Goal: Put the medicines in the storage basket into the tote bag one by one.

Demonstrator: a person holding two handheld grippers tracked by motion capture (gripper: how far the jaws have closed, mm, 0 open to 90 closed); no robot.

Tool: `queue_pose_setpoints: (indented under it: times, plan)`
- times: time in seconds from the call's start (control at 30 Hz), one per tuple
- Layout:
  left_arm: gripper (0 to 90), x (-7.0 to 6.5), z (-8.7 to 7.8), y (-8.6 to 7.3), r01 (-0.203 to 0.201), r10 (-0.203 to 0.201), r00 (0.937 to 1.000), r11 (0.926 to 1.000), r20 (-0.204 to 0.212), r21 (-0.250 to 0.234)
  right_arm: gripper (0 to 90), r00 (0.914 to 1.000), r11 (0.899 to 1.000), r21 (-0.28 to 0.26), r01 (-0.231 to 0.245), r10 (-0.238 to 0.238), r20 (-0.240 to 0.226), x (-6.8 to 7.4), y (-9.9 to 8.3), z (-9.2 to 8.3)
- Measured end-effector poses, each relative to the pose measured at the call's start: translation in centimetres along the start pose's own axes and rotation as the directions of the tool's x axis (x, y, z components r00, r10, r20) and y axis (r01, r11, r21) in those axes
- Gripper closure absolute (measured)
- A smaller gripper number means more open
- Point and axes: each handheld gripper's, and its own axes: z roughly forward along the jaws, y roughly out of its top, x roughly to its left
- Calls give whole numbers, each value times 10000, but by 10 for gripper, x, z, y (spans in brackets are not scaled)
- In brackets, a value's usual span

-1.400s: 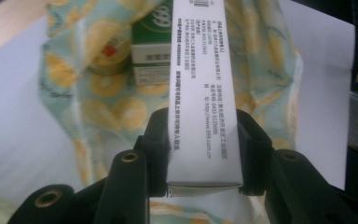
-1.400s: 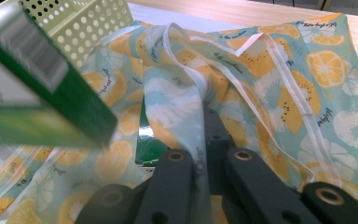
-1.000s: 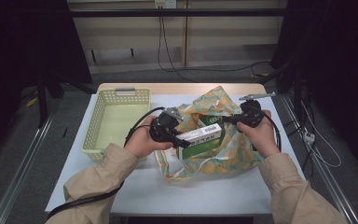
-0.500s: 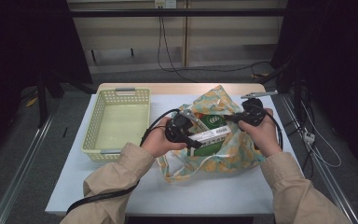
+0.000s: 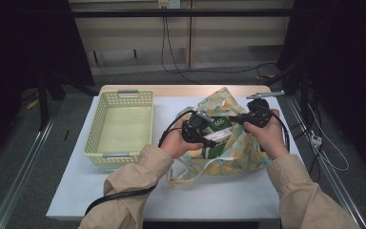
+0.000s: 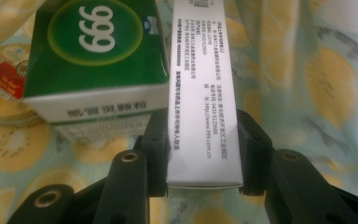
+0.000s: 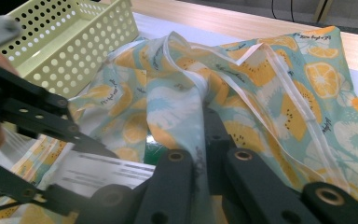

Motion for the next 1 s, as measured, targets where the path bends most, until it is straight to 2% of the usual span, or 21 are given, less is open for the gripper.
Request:
queue_pose_setpoints:
  times: [0.13, 0.17, 0.2, 0.33, 0.43, 0.47, 0.5, 0.6, 0.63, 0.67, 0.7, 0.8, 0.87, 0.9, 0.93, 1.0]
  plan:
    - [629, -1, 8, 4, 78, -78, 10000, 10000, -30, 6, 900, 10000, 10000, 5, 39, -39, -74, 1, 0, 1]
    - [629, -2, 9, 6, 90, -86, 9993, 9999, -369, 114, 900, 10000, 10000, -4, 31, -31, -80, 1, 0, 1]
    - [629, 0, 11, 5, 147, -146, 9999, 9998, 7, -111, 900, 10000, 10000, -16, 16, -16, -75, 0, 0, 1]
    - [628, 0, 17, 7, 284, -280, 9995, 9989, 127, -369, 900, 10000, 10000, 6, -16, 16, -40, 0, 0, 1]
    - [625, -1, 20, 7, 242, -234, 9996, 9979, 128, -607, 900, 10000, 10000, -8, 15, -15, -54, 1, 0, 1]
    - [619, -3, 21, 7, 269, -276, 9996, 9976, -107, -643, 900, 10000, 10000, 15, 20, -20, -37, 1, 0, 0]
    - [586, -1, 22, 6, 378, -352, 9987, 9965, 359, -744, 900, 10000, 10000, 23, 7, -7, -21, 1, 0, 0]
    - [344, -2, 22, 2, 514, -506, 9986, 9971, 164, -559, 900, 10000, 10000, 17, -32, 32, -28, 1, -2, 0]
    - [311, -2, 19, 0, 578, -573, 9983, 9968, 104, -557, 900, 10000, 10000, 3, -22, 22, -25, 1, -3, 0]
    - [302, -3, 15, -2, 685, -693, 9975, 9963, -141, -525, 900, 10000, 10000, 4, -56, 56, -17, 1, -3, 0]
    - [274, -1, 11, -6, 825, -810, 9965, 9937, 223, -754, 900, 10000, 10000, 9, -45, 45, -28, 1, -4, 1]
    - [211, -1, -4, -15, 970, -961, 9952, 9921, 160, -790, 900, 10000, 10000, 40, -59, 59, -19, 0, -7, 1]
    - [173, 0, -15, -22, 982, -978, 9952, 9915, 83, -849, 900, 10000, 9999, 59, -88, 88, -31, -1, -8, 2]
    - [161, 0, -21, -24, 967, -994, 9945, 9925, -331, -746, 900, 10000, 9999, 54, -92, 92, -24, -1, -8, 2]
    - [158, 1, -26, -27, 931, -947, 9954, 9921, -145, -843, 900, 10000, 10000, 37, -91, 91, -32, -1, -9, 2]
    - [135, 1, -35, -33, 815, -844, 9959, 9934, -334, -805, 900, 10000, 9999, 58, -87, 88, -32, 0, -9, 2]
